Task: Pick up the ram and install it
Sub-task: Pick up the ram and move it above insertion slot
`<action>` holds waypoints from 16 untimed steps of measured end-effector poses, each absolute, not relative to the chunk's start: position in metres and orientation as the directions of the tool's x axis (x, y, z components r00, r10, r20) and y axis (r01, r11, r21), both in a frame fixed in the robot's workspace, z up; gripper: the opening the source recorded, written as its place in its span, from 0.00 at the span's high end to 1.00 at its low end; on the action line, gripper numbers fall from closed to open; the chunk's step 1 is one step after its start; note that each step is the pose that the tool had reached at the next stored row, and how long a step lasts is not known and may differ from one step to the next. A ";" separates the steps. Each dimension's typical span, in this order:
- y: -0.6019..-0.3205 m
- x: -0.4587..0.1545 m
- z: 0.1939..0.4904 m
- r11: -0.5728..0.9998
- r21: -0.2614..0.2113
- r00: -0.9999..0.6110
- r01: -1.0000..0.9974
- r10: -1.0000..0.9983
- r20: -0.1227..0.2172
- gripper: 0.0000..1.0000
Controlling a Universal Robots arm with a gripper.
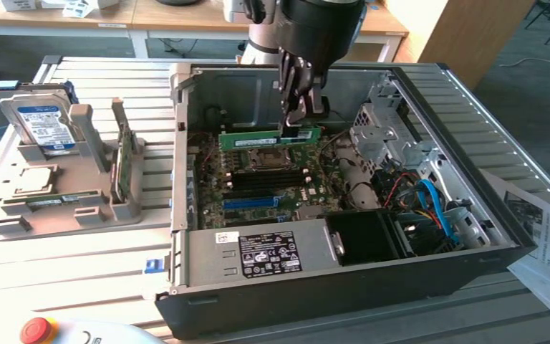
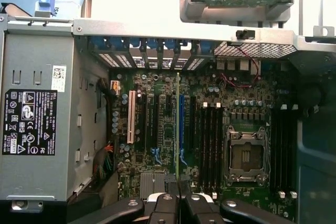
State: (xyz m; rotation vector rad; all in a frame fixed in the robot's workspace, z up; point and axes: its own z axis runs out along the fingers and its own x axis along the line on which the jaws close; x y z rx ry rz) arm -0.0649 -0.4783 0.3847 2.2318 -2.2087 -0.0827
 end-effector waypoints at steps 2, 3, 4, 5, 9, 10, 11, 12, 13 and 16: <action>-0.479 -0.063 0.385 -0.011 0.039 0.010 -0.999 -0.999 -0.040 0.88; -0.479 -0.062 0.385 -0.011 0.040 0.010 -0.999 -0.999 -0.041 0.88; -0.479 -0.061 0.385 -0.011 0.040 0.010 -0.999 -0.999 -0.042 0.88; -0.479 -0.061 0.385 -0.011 0.040 0.010 -0.999 -0.999 -0.042 0.88; -0.479 -0.061 0.385 -0.011 0.040 0.010 -0.999 -0.999 -0.042 0.88; -0.479 -0.061 0.385 -0.011 0.041 0.010 -0.999 -0.999 -0.042 0.88; -0.480 -0.060 0.385 -0.011 0.042 0.010 -0.999 -0.999 -0.042 0.88; -0.480 -0.059 0.385 -0.011 0.045 0.009 -0.999 -0.999 -0.043 0.88; -0.480 -0.058 0.385 -0.011 0.047 0.009 -0.999 -0.999 -0.045 0.88; -0.480 -0.057 0.384 -0.011 0.056 0.009 -0.998 -0.999 -0.048 0.88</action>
